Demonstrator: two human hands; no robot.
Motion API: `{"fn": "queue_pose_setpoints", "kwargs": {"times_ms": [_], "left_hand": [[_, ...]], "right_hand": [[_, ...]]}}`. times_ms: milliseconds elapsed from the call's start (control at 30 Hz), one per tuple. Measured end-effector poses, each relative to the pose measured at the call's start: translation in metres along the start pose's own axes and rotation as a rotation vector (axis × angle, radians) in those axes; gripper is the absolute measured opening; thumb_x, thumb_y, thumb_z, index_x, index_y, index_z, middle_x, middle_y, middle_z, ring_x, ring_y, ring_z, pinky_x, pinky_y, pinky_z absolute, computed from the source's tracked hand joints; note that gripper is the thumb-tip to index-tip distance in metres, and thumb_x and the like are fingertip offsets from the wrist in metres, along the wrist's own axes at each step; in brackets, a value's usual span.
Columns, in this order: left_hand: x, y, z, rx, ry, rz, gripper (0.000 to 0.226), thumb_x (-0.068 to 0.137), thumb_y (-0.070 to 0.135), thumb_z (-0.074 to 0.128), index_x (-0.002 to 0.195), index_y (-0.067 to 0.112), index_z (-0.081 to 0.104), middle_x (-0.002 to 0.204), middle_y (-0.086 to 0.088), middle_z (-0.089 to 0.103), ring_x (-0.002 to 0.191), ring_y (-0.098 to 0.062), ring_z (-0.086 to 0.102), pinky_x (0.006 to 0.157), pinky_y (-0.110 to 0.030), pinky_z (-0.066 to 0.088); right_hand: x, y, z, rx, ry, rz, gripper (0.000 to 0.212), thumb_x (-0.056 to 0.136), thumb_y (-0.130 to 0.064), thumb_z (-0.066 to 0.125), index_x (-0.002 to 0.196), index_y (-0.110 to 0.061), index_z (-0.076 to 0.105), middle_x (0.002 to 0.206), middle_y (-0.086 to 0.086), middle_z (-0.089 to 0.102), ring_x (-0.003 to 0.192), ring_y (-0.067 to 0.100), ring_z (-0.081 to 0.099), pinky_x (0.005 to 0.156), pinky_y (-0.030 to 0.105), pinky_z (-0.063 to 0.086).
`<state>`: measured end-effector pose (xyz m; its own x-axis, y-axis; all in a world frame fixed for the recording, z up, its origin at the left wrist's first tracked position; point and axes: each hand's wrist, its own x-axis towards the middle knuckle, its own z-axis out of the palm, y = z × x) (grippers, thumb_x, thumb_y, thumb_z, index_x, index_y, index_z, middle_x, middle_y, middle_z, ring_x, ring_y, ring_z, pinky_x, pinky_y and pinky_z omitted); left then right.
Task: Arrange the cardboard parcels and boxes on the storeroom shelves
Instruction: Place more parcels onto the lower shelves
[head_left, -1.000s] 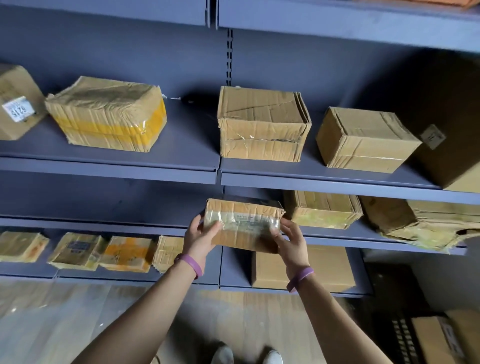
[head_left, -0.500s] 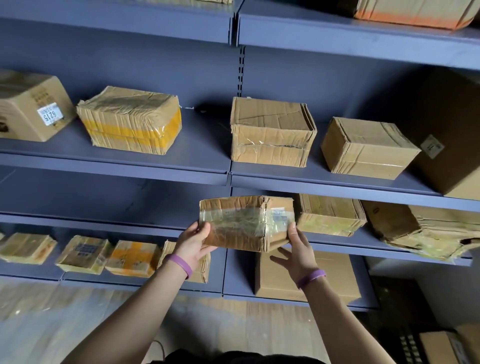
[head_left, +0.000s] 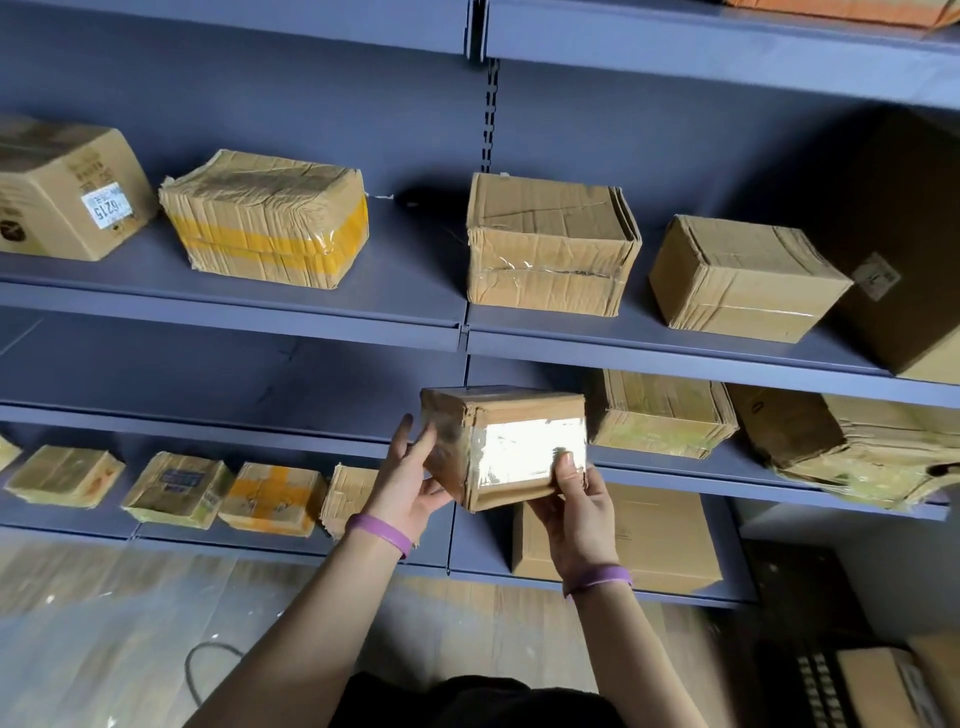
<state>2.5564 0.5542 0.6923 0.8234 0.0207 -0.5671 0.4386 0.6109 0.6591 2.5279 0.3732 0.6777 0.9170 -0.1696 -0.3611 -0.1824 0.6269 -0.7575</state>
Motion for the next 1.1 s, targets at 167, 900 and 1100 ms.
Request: {"fn": "queue_pose_setpoints", "kwargs": {"times_ms": [167,900,1100], "left_hand": [[-0.018,-0.012,0.008,0.132,-0.228,0.057,0.055,0.083,0.050,0.064,0.135,0.034,0.057,0.133,-0.002,0.066,0.121,-0.027,0.064,0.097,-0.046,0.054],[-0.018,0.011,-0.034,-0.071,-0.315,-0.079,0.110,0.036,0.022,0.104,0.131,-0.001,0.054,0.127,-0.025,0.065,0.110,-0.037,0.068,0.075,-0.043,0.061],[-0.017,0.016,-0.027,-0.109,-0.190,0.000,0.047,0.092,0.024,0.062,0.137,0.014,0.056,0.134,-0.017,0.064,0.116,-0.033,0.067,0.084,-0.043,0.060]], "right_hand": [[-0.004,-0.001,0.005,0.016,0.017,-0.072,0.045,0.065,-0.032,0.076,0.102,-0.010,0.064,0.093,0.007,0.072,0.079,0.013,0.071,0.064,0.028,0.059],[-0.001,-0.010,-0.002,0.047,-0.040,0.264,0.052,0.098,-0.050,0.050,0.136,-0.015,0.057,0.132,0.010,0.065,0.121,0.029,0.063,0.094,0.040,0.051],[-0.002,-0.007,-0.005,0.133,-0.001,0.198,0.042,0.081,-0.022,0.065,0.120,-0.006,0.061,0.121,0.016,0.068,0.103,0.027,0.070,0.077,0.037,0.062]]}}
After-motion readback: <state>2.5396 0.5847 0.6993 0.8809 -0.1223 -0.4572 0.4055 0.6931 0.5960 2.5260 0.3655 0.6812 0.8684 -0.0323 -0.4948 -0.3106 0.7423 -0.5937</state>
